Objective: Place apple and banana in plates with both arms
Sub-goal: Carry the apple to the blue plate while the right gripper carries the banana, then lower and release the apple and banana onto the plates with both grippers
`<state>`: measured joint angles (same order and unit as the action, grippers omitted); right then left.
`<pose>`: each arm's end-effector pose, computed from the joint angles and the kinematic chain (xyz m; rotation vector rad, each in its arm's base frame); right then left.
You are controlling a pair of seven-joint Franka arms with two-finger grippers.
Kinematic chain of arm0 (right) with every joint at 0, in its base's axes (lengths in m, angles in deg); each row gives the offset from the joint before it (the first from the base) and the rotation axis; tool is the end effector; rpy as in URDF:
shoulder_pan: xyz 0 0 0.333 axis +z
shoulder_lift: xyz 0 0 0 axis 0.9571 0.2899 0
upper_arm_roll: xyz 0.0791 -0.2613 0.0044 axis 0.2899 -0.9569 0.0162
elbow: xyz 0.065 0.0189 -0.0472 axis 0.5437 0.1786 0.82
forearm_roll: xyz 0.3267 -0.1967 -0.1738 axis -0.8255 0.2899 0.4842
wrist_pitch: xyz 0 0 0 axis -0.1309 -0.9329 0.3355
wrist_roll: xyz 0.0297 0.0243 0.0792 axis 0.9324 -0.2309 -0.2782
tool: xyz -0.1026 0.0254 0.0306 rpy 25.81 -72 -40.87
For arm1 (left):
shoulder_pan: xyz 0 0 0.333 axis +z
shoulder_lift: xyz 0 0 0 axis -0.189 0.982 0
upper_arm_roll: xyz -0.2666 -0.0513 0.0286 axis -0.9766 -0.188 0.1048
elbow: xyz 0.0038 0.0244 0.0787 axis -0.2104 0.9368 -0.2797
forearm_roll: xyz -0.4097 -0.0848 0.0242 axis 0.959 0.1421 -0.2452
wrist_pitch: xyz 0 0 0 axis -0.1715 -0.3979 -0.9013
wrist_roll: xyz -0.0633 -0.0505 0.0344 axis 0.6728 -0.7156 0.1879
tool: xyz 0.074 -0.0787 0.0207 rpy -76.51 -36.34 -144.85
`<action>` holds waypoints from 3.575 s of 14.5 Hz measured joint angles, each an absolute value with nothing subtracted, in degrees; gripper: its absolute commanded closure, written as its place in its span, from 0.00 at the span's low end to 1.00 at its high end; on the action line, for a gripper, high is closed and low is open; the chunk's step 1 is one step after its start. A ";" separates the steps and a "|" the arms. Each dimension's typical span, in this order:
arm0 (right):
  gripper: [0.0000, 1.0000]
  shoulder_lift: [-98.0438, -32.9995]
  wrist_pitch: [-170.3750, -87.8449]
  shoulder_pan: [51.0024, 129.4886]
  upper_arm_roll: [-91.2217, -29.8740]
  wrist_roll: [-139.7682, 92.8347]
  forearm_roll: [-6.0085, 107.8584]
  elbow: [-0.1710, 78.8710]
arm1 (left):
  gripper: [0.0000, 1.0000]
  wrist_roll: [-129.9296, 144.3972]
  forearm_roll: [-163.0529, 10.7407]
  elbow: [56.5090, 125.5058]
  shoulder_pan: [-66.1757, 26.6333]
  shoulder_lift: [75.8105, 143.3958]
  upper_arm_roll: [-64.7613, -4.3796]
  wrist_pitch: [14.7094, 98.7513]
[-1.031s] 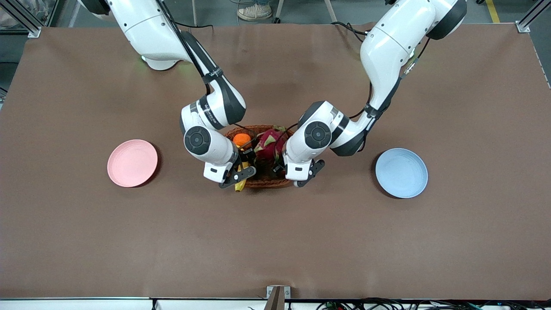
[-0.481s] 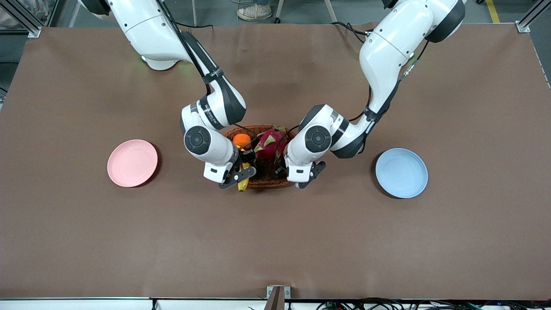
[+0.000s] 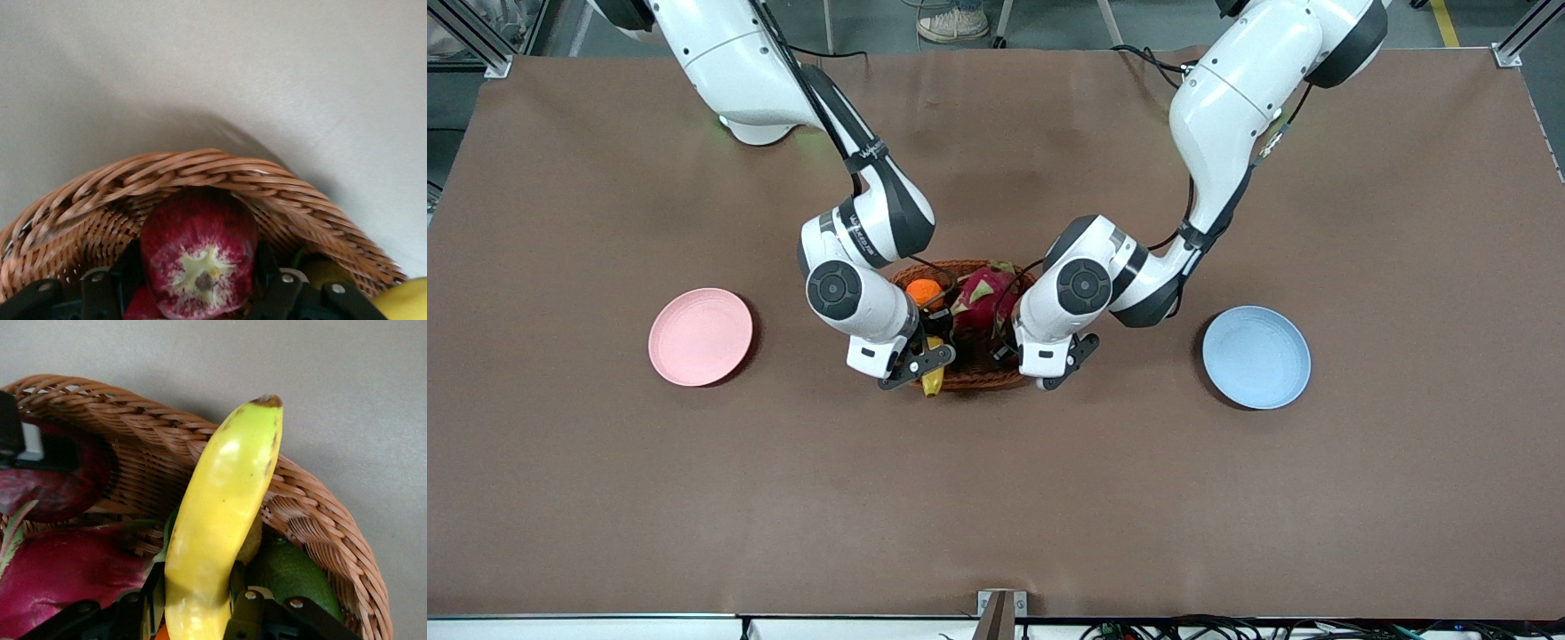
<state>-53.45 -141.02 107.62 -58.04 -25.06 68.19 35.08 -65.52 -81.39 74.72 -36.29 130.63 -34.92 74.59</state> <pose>0.5700 0.3659 0.1927 -2.8594 -0.5853 0.1505 0.5450 -0.4790 0.1818 2.6808 1.0850 -0.2723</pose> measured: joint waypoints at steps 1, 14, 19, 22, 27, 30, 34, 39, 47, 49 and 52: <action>0.78 -53.46 -139.65 107.51 -58.25 -25.06 68.11 34.86 | 0.76 -65.91 -81.39 74.32 -36.26 130.26 -34.92 74.28; 0.79 -55.38 -129.10 104.27 -58.99 -26.36 67.99 33.01 | 0.75 -60.77 -84.96 73.51 -29.99 115.82 -33.39 51.46; 0.79 -56.41 -121.52 101.93 -61.37 -34.58 68.02 28.38 | 0.74 -53.00 -89.06 78.47 -21.91 111.20 -33.35 46.47; 0.79 -58.10 -117.97 93.50 -64.07 -34.47 68.10 27.78 | 0.71 -48.48 -93.47 85.99 -17.67 108.13 -33.40 47.07; 0.80 -58.38 -117.41 80.90 -64.51 -32.72 78.08 29.01 | 0.70 -40.98 -94.14 95.54 -10.76 105.43 -33.52 55.72; 0.80 -58.35 -118.48 78.93 -64.49 -31.10 81.00 31.87 | 0.70 -38.52 -96.22 101.94 -7.59 104.35 -33.56 64.28; 0.80 -58.85 -126.24 74.55 -64.52 -26.22 81.29 40.55 | 0.67 -33.31 -96.59 108.90 -2.63 104.37 -33.53 75.30; 0.76 -60.70 -132.77 74.70 -63.48 -25.86 81.29 48.64 | 0.60 -30.99 -96.59 110.76 -0.53 106.03 -33.62 79.89; 0.00 -61.84 -132.67 75.38 -63.06 -25.87 81.29 50.67 | 0.00 -30.98 -96.59 110.75 -0.23 109.15 -33.69 82.21; 0.00 -62.89 -132.87 75.38 -63.06 -25.91 81.29 50.16 | 0.00 -30.98 -96.60 110.32 -0.24 108.90 -33.83 82.34; 0.00 -66.72 -127.15 75.36 -63.22 -25.97 81.29 45.26 | 0.00 -29.69 -96.64 109.02 -0.24 105.75 -33.97 82.22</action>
<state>-66.72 -127.15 75.36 -63.22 -25.97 81.29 45.26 -29.69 -96.64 109.02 -0.24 105.75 -33.97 82.22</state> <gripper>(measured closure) 0.000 0.000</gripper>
